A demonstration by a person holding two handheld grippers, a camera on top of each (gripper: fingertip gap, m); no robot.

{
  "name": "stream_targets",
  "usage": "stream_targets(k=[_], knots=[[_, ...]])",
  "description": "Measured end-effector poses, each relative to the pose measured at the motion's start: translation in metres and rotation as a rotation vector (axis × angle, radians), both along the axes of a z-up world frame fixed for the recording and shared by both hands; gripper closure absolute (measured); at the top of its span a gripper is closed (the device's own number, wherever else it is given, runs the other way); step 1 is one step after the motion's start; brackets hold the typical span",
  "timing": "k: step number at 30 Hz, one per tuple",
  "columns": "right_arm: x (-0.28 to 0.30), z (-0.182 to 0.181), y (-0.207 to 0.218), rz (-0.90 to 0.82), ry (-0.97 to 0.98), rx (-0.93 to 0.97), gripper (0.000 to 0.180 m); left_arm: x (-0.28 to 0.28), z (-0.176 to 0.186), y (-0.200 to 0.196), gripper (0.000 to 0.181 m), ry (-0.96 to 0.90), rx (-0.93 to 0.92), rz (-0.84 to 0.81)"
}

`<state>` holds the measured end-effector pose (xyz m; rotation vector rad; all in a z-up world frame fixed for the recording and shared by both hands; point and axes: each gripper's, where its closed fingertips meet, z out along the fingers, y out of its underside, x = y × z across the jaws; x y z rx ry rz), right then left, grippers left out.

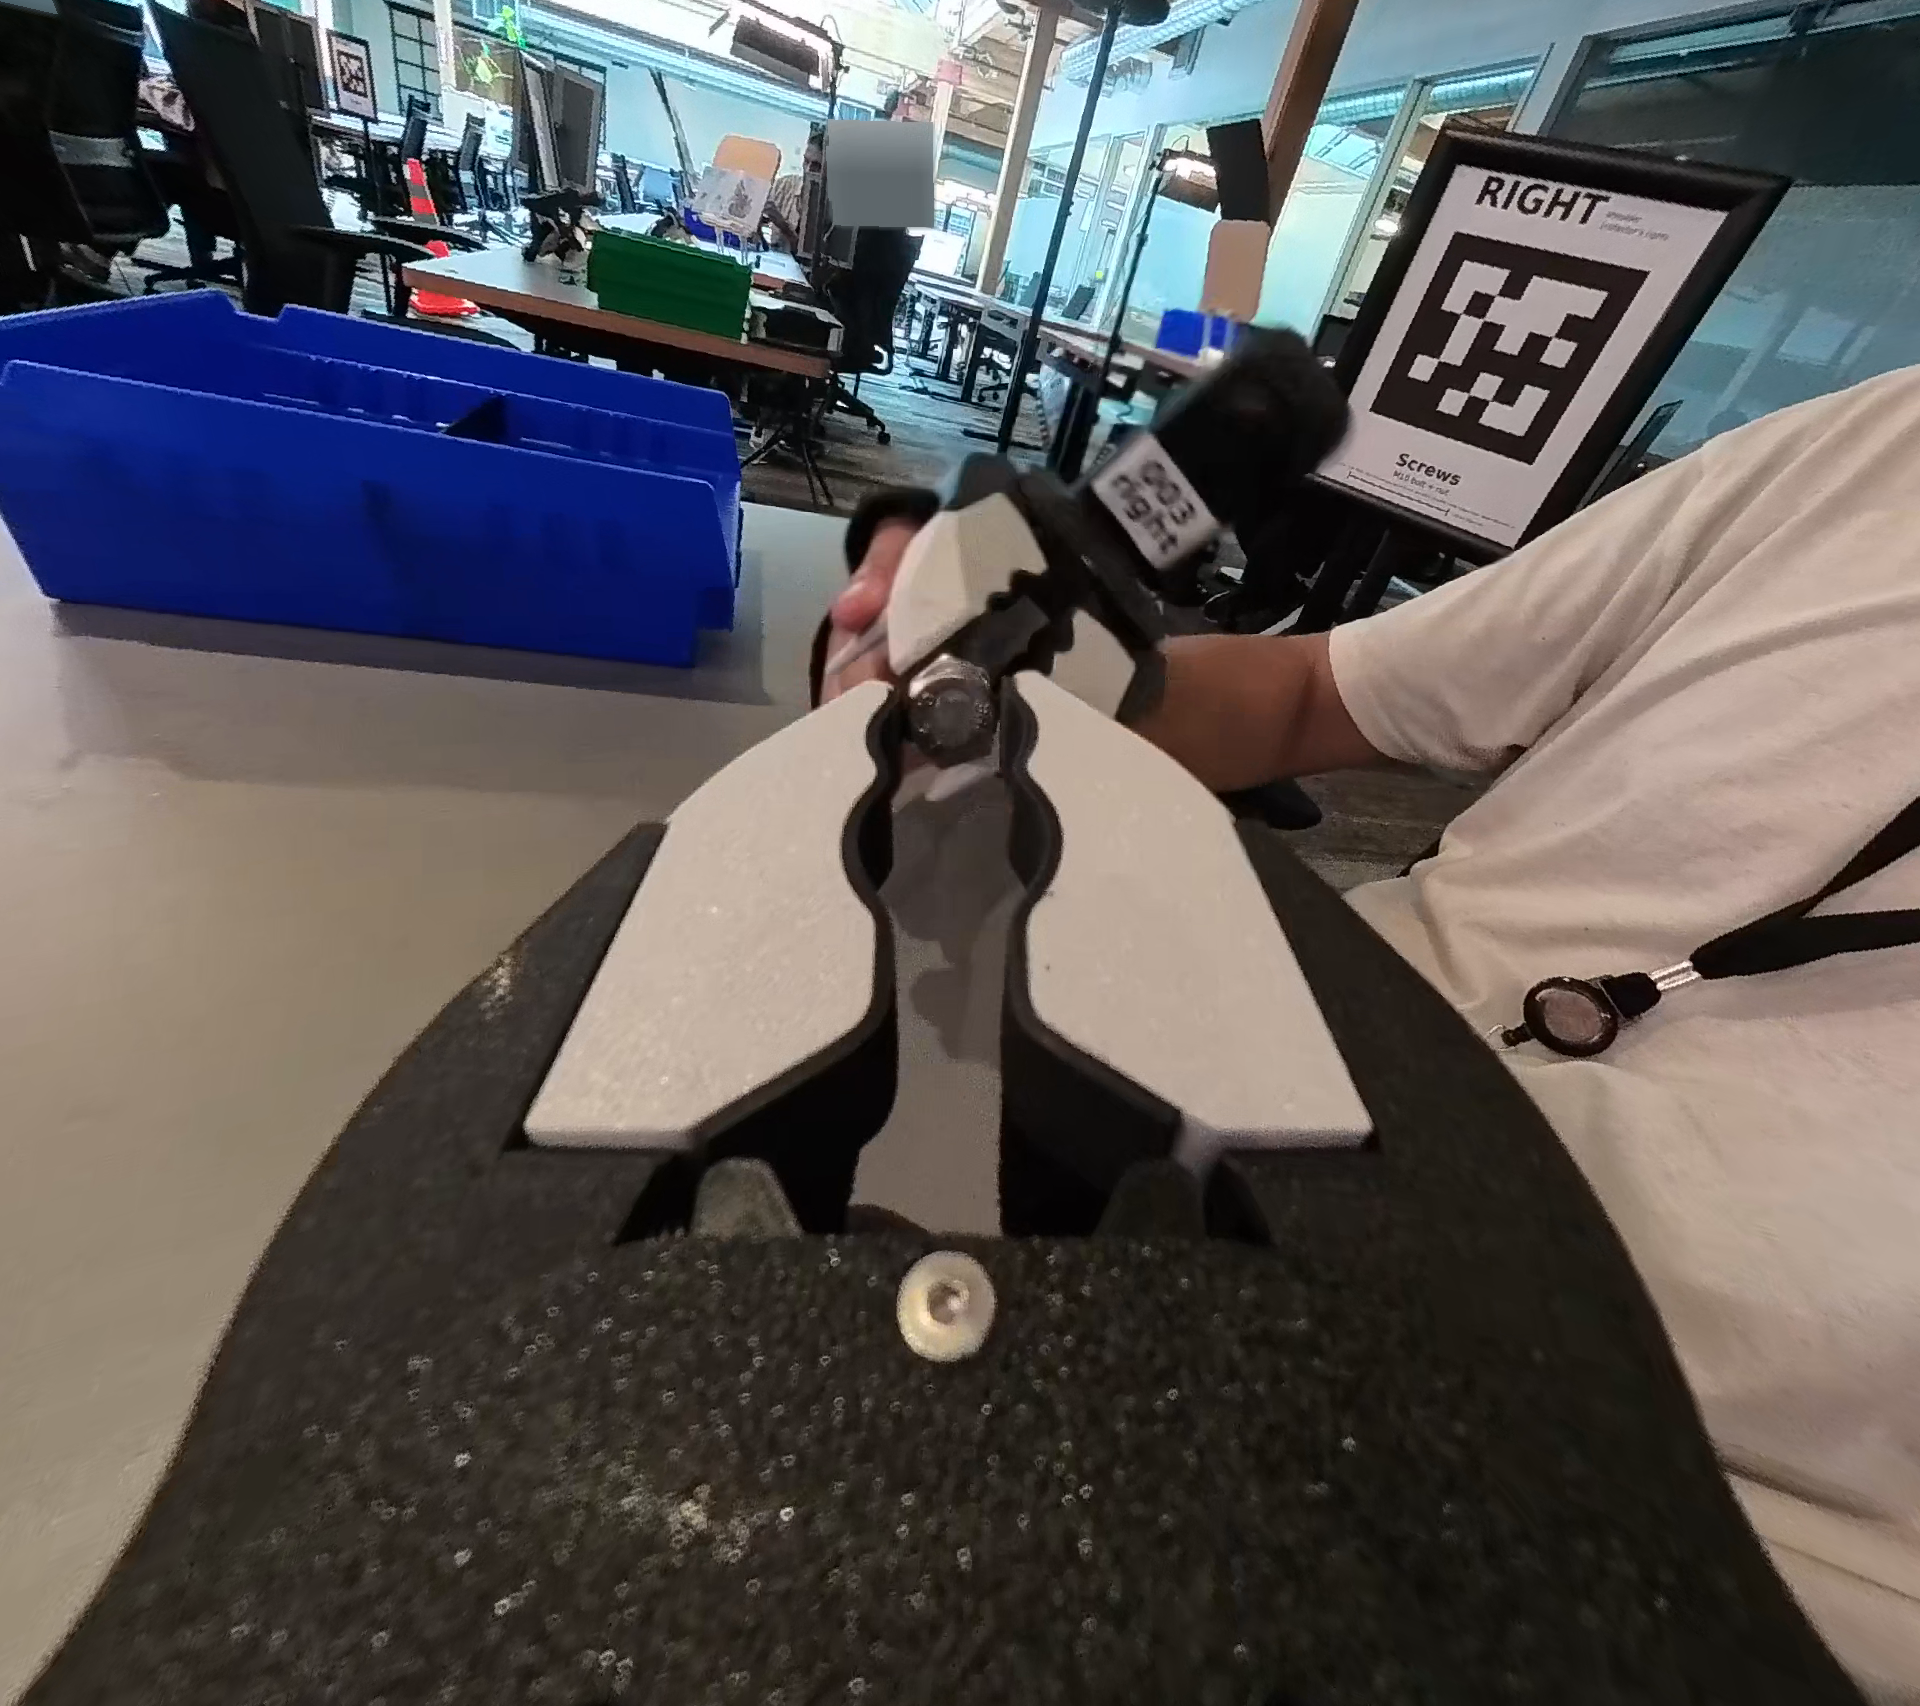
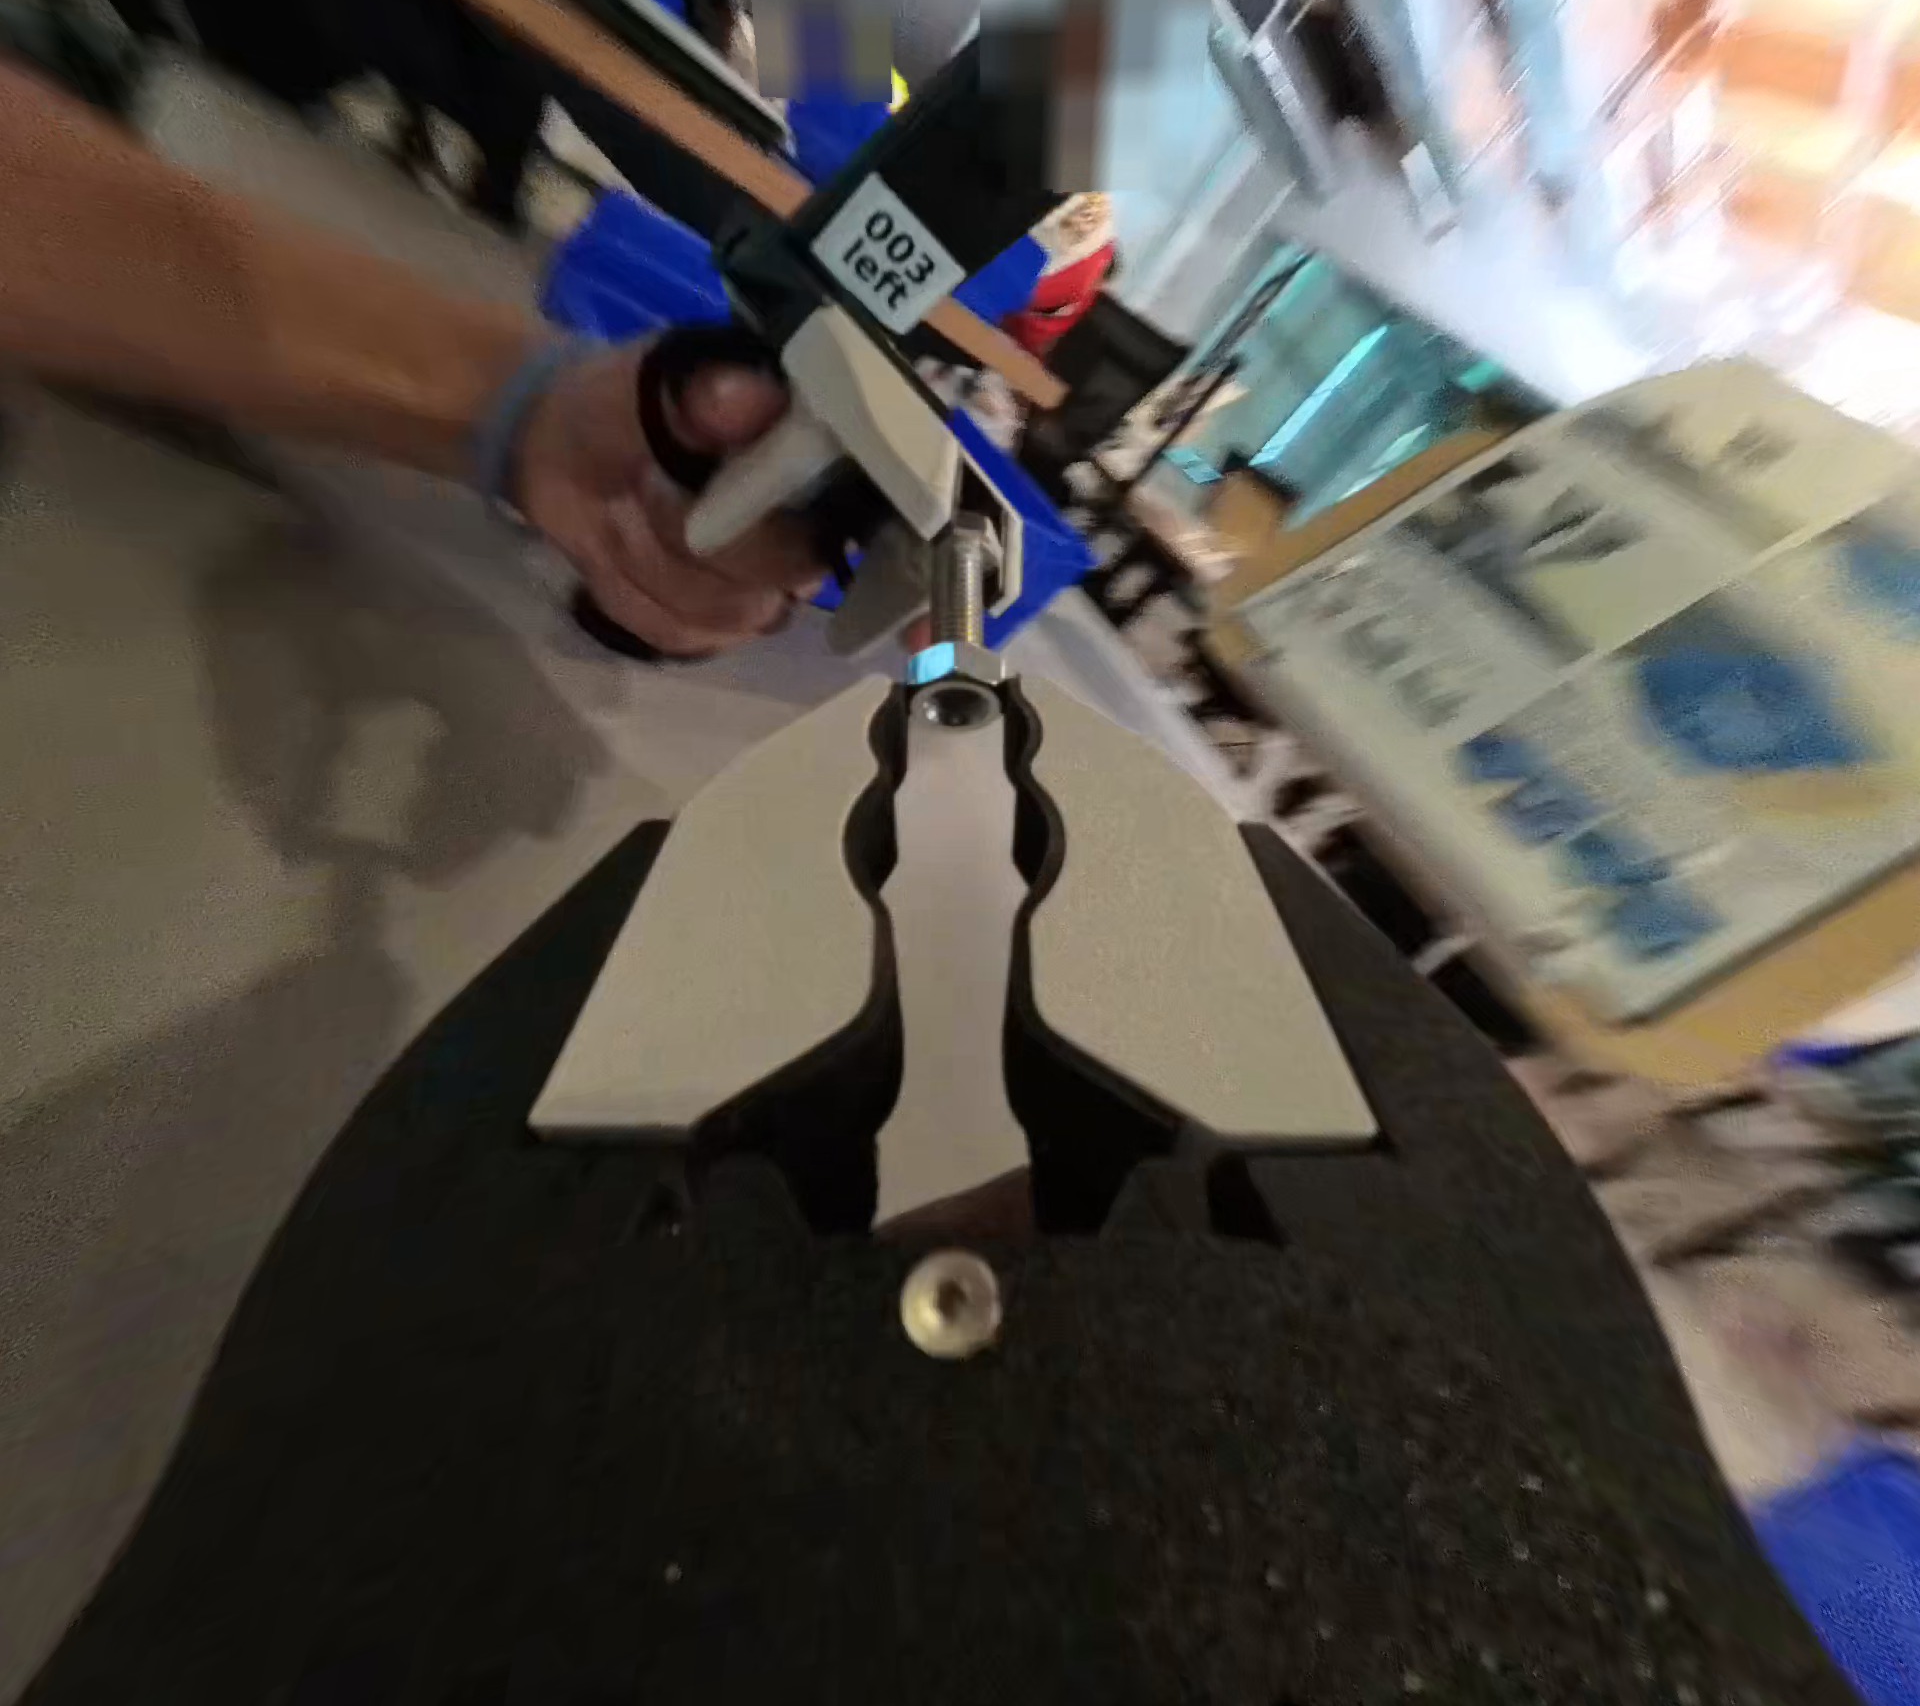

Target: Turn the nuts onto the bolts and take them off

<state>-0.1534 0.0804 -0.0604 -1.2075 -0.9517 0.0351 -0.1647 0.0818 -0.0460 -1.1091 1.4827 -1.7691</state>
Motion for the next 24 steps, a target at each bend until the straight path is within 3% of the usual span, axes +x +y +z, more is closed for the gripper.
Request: stream_targets(k=[5, 14, 20, 24], knots=[[0.007, 0.003, 0.002, -0.283, -0.555, 0.522, 0.163, 0.001, -0.004, 0.000, 0.164, 0.020, 0.001, -0.001], [0.007, 0.008, -0.007, -0.415, -0.870, 0.907, 0.161, 0.001, -0.004, -0.007, 0.164, 0.018, -0.011, -0.041], [0.003, 0.005, -0.009, -0.318, -0.647, 0.744, 0.159, 0.000, -0.001, -0.004, 0.164, 0.006, -0.026, -0.036], [0.000, 0.008, -0.010, -0.162, -0.285, 0.390, 0.143, -0.004, 0.006, 0.000, 0.164, -0.027, -0.044, -0.028]])
